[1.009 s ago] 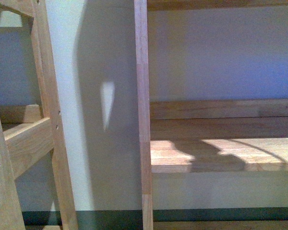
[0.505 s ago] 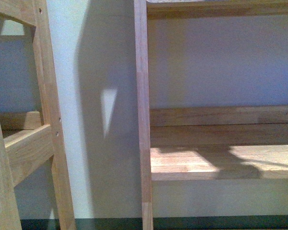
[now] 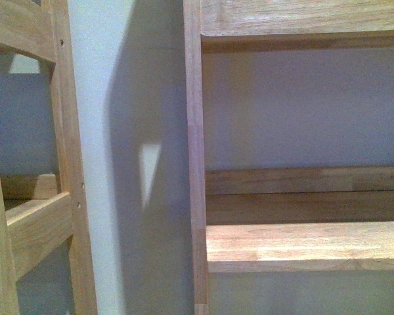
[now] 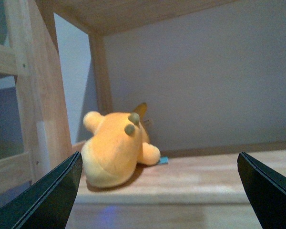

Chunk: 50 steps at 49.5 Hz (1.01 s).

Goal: Put away toys

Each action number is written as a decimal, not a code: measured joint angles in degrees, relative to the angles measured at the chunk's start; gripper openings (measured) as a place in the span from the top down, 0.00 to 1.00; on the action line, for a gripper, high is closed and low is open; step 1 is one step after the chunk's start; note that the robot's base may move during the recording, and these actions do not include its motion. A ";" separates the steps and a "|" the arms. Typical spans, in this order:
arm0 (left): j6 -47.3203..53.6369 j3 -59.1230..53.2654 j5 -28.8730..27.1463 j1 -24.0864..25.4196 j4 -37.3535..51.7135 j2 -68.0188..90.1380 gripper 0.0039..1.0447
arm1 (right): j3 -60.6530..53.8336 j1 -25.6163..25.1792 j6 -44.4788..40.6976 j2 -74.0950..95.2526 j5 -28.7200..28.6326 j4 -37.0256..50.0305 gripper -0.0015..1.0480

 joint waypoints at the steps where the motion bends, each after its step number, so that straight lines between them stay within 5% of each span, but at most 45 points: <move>1: 0.00 0.00 0.00 0.00 0.00 0.00 0.06 | -0.90 -0.33 0.04 -0.85 -0.13 -0.07 0.06; 8: 0.00 0.00 0.00 0.00 0.00 0.00 0.06 | -14.91 -4.63 1.60 -13.62 -2.95 -1.66 0.06; 18: 0.00 0.00 0.00 0.00 0.00 0.00 0.06 | -29.14 -0.35 0.87 -22.82 2.67 -3.65 0.06; 24: 0.00 0.00 -0.02 0.00 0.00 0.00 0.06 | -33.24 1.70 -8.28 -26.23 6.73 -23.12 0.28; 42: 0.00 0.00 0.00 0.00 0.00 0.00 0.06 | -47.36 1.95 -12.44 -34.49 6.80 -19.30 0.97; 50: 0.00 0.00 0.00 0.00 0.00 0.00 0.06 | -50.95 1.95 -12.57 -36.81 6.78 -18.03 0.97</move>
